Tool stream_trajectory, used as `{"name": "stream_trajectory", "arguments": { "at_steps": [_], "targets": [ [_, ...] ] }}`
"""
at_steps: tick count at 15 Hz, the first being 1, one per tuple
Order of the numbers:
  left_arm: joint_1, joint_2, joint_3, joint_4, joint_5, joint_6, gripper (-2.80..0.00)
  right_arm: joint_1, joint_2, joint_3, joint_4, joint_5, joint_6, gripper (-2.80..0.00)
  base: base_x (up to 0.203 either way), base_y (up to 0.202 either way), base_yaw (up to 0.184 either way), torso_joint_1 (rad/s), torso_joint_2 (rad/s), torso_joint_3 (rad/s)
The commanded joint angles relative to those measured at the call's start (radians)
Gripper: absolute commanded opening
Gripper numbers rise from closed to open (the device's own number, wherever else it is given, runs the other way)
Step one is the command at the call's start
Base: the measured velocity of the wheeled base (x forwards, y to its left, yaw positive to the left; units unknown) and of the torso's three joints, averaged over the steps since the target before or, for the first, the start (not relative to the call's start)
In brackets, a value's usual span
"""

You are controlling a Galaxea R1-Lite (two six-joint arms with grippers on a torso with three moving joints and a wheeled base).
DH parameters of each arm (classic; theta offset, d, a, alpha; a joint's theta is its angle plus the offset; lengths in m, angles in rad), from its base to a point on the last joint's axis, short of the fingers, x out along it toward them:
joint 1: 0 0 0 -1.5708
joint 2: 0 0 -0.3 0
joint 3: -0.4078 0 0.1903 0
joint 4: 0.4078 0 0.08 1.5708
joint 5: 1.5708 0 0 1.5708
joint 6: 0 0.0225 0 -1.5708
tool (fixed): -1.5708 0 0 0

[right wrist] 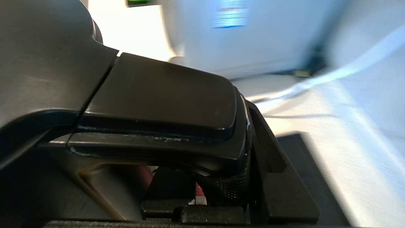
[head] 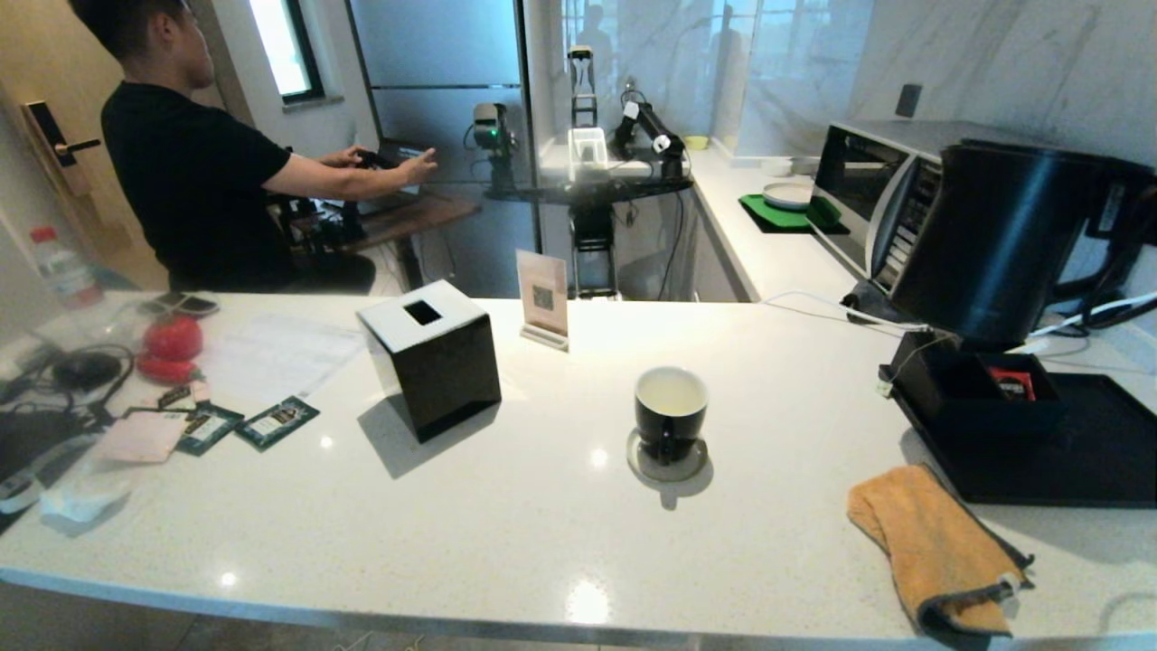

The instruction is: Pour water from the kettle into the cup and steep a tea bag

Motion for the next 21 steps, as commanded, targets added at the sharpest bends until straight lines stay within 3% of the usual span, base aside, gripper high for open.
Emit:
{"name": "stream_trajectory", "arguments": {
  "at_steps": [1,6,9,11,21],
  "targets": [
    [0.0,0.0,0.0,0.0,0.001,0.0,-2.8,-0.078,-0.015,0.01,-0.004,-0.002,-0.007,-2.8,0.0,0.0,0.0,0.0,0.0,0.0],
    [0.0,0.0,0.0,0.0,0.001,0.0,-2.8,-0.211,-0.039,0.074,-0.044,-0.004,-0.008,-2.8,0.0,0.0,0.0,0.0,0.0,0.0],
    [0.0,0.0,0.0,0.0,0.001,0.0,-2.8,-0.261,-0.054,0.184,-0.122,-0.111,-0.008,-2.8,0.0,0.0,0.0,0.0,0.0,0.0],
    [0.0,0.0,0.0,0.0,0.001,-0.002,-2.8,-0.306,-0.053,0.235,-0.176,-0.141,-0.007,-2.8,0.0,0.0,0.0,0.0,0.0,0.0],
    [0.0,0.0,0.0,0.0,0.001,-0.001,-2.8,-0.442,0.057,0.372,-0.441,-0.163,0.004,-2.8,0.0,0.0,0.0,0.0,0.0,0.0]
  ]
}}
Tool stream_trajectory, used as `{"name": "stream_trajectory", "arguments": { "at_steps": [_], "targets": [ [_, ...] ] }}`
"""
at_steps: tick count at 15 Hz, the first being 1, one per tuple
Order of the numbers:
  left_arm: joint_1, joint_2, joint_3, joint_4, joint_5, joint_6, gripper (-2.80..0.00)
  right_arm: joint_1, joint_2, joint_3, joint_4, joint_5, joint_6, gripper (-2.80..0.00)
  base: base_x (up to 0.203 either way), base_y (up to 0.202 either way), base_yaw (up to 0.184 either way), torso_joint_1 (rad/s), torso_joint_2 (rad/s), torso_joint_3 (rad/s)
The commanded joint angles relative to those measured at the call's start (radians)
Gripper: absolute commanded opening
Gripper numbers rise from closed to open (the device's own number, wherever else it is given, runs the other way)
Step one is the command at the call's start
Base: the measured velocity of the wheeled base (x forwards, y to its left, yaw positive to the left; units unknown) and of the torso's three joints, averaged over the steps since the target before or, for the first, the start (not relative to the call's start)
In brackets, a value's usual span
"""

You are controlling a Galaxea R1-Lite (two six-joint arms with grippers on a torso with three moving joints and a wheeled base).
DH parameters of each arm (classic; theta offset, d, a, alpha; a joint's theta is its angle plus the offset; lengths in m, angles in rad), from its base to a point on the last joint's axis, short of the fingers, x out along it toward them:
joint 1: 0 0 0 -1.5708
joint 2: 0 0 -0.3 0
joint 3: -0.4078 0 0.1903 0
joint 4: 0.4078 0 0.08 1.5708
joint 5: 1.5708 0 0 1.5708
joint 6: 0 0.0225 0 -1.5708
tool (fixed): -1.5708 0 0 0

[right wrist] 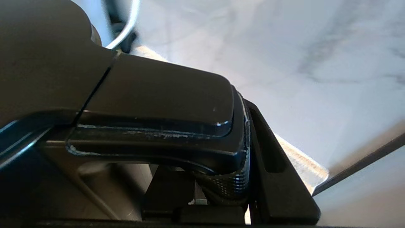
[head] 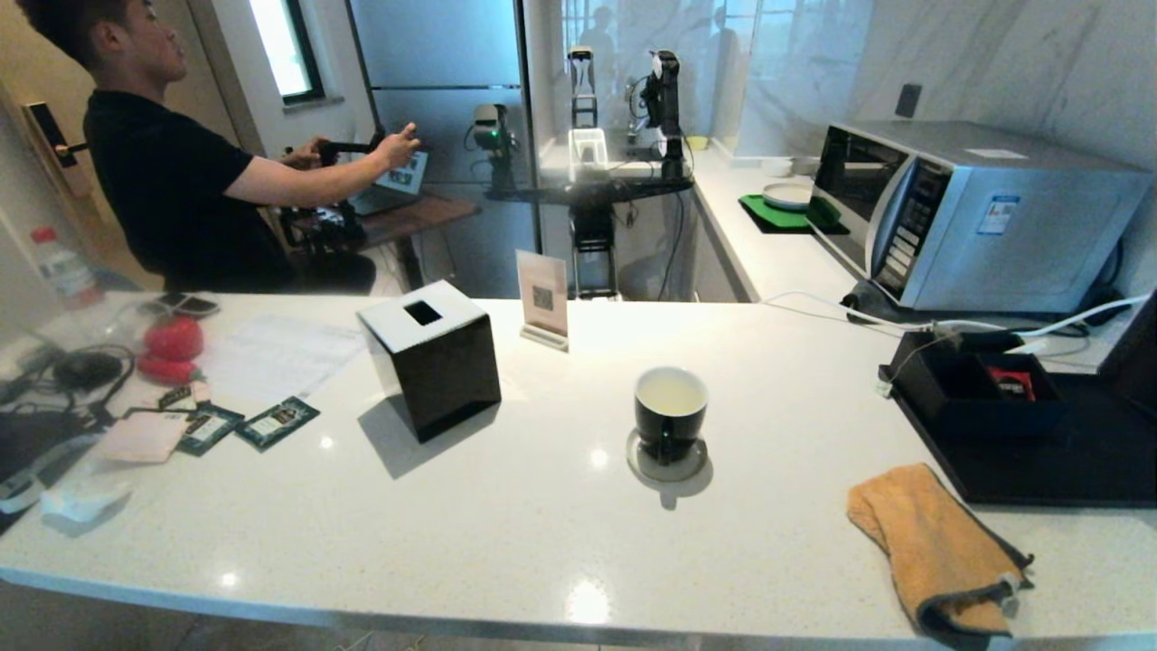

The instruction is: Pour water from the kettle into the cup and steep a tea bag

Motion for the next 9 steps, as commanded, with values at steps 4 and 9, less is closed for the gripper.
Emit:
{"name": "stream_trajectory", "arguments": {
  "at_steps": [4,9],
  "targets": [
    [0.0,0.0,0.0,0.0,0.001,0.0,-2.8,-0.029,0.107,0.0,-0.09,0.0,0.002,-2.8,0.0,0.0,0.0,0.0,0.0,0.0],
    [0.0,0.0,0.0,0.0,0.001,-0.001,-2.8,-0.029,0.179,-0.008,-0.163,0.0,-0.001,-2.8,0.0,0.0,0.0,0.0,0.0,0.0]
  ]
}}
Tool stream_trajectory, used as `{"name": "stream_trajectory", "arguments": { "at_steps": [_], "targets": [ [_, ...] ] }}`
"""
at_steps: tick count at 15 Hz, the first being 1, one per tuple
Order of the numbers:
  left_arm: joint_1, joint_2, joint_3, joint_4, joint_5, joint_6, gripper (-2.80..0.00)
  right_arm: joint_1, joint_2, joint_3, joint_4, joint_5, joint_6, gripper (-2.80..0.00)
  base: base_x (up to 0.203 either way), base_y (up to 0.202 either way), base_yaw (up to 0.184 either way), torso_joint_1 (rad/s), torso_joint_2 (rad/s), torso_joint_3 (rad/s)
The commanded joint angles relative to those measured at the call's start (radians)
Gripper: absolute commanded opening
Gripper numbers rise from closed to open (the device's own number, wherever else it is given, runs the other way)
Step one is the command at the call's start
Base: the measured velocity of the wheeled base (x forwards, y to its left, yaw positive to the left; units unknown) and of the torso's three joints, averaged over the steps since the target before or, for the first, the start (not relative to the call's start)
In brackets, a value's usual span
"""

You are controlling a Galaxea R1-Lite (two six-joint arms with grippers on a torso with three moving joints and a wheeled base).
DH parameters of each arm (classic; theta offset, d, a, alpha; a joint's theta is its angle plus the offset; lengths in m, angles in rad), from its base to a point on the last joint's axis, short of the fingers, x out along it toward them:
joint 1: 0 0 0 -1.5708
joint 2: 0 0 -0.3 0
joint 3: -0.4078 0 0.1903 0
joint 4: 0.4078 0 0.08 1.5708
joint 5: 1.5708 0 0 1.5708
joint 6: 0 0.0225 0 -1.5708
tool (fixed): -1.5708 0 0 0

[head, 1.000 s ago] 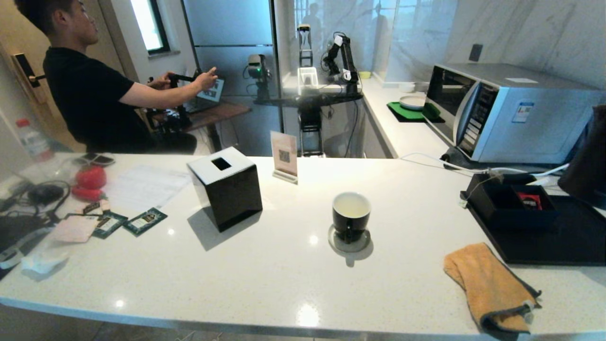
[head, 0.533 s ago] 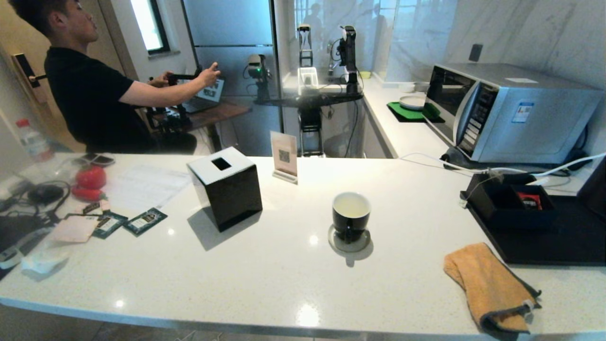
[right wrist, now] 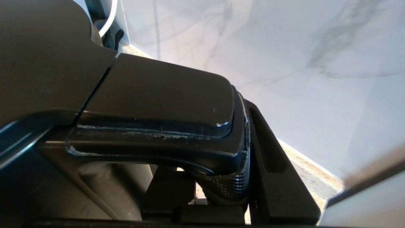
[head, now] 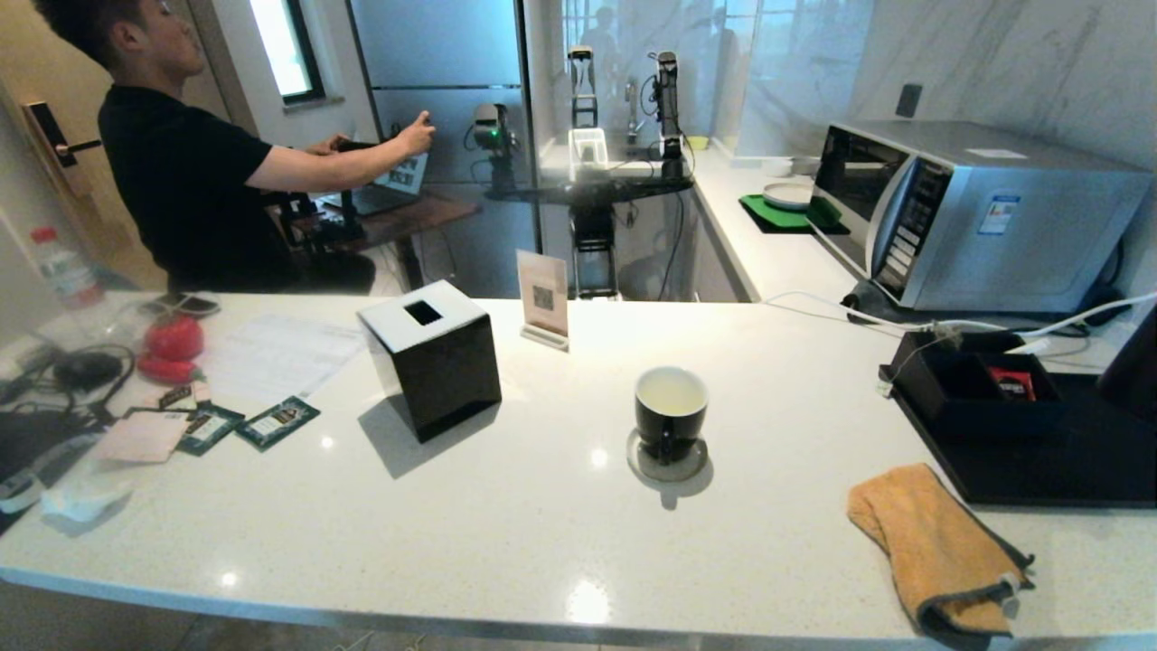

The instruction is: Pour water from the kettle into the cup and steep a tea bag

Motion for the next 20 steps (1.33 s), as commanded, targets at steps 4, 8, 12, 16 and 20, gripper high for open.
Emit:
{"name": "stream_trajectory", "arguments": {
  "at_steps": [4,8,12,16,20],
  "targets": [
    [0.0,0.0,0.0,0.0,0.0,0.0,-2.8,0.0,0.085,-0.04,-0.03,0.002,-0.002,-2.8,0.0,0.0,0.0,0.0,0.0,0.0],
    [0.0,0.0,0.0,0.0,0.0,0.0,-2.8,0.001,0.117,-0.05,-0.032,0.002,-0.011,-2.8,0.0,0.0,0.0,0.0,0.0,0.0],
    [0.0,0.0,0.0,-0.002,0.0,0.0,-2.8,0.003,0.141,-0.047,-0.036,0.002,-0.014,-2.8,0.0,0.0,0.0,0.0,0.0,0.0],
    [0.0,0.0,0.0,-0.001,0.0,0.0,-2.8,0.003,0.175,-0.047,-0.085,0.002,-0.014,-2.8,0.0,0.0,0.0,0.0,0.0,0.0],
    [0.0,0.0,0.0,0.0,0.0,0.0,-2.8,0.004,0.205,-0.045,-0.119,0.002,-0.032,-2.8,0.0,0.0,0.0,0.0,0.0,0.0]
  ]
}}
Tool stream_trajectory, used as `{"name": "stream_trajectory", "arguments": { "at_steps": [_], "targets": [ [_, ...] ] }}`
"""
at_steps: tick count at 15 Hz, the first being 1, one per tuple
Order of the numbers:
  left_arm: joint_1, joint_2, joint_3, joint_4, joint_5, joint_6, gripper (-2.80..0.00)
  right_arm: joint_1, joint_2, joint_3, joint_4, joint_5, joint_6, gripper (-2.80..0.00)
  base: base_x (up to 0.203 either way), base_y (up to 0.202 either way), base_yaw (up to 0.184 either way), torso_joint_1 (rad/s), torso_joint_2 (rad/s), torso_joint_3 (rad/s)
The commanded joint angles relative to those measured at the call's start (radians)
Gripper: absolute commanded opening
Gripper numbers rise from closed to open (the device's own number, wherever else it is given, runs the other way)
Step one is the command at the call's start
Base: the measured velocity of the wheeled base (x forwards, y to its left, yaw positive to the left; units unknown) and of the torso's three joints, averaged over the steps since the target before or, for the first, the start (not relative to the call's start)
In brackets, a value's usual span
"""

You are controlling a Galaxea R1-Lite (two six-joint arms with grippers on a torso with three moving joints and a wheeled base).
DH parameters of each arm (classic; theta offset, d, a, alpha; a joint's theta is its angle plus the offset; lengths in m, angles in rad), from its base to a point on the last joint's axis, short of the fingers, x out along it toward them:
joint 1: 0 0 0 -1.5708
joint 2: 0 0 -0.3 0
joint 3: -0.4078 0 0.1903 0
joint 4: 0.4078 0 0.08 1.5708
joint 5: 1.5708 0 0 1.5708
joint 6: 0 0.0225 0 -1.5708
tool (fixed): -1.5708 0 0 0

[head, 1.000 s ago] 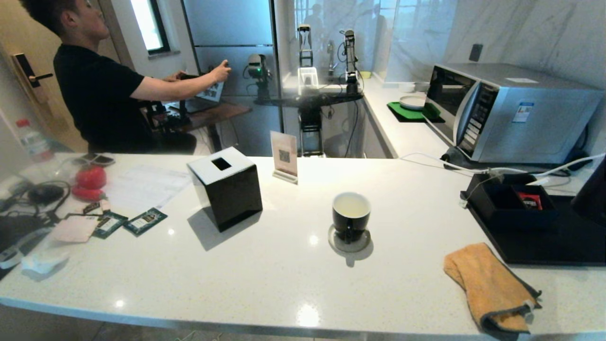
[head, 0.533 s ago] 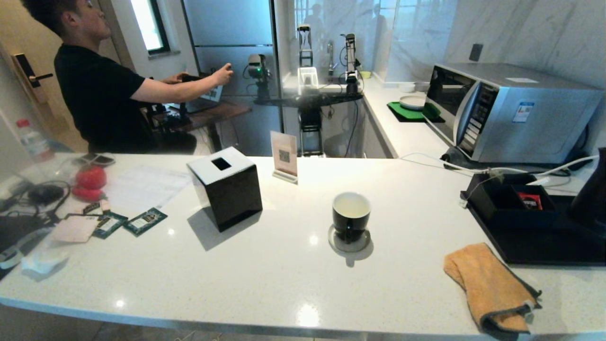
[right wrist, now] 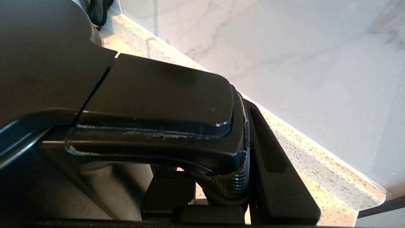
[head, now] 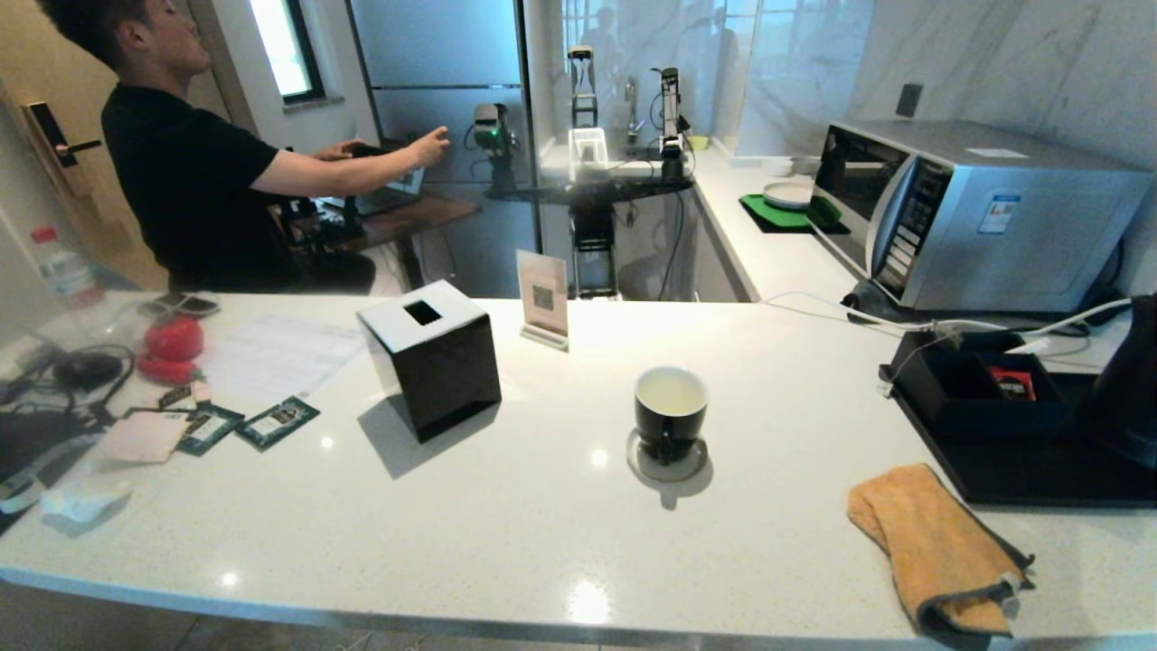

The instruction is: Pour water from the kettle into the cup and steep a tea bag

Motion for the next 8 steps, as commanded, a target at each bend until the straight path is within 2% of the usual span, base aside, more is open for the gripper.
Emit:
{"name": "stream_trajectory", "arguments": {
  "at_steps": [1,8],
  "targets": [
    [0.0,0.0,0.0,-0.001,0.001,0.0,-2.8,0.001,0.03,0.001,-0.034,-0.001,-0.002,-2.8,0.0,0.0,0.0,0.0,0.0,0.0],
    [0.0,0.0,0.0,0.0,0.001,0.0,-2.8,0.004,0.073,0.006,-0.082,-0.003,-0.022,-2.8,0.0,0.0,0.0,0.0,0.0,0.0]
  ]
}}
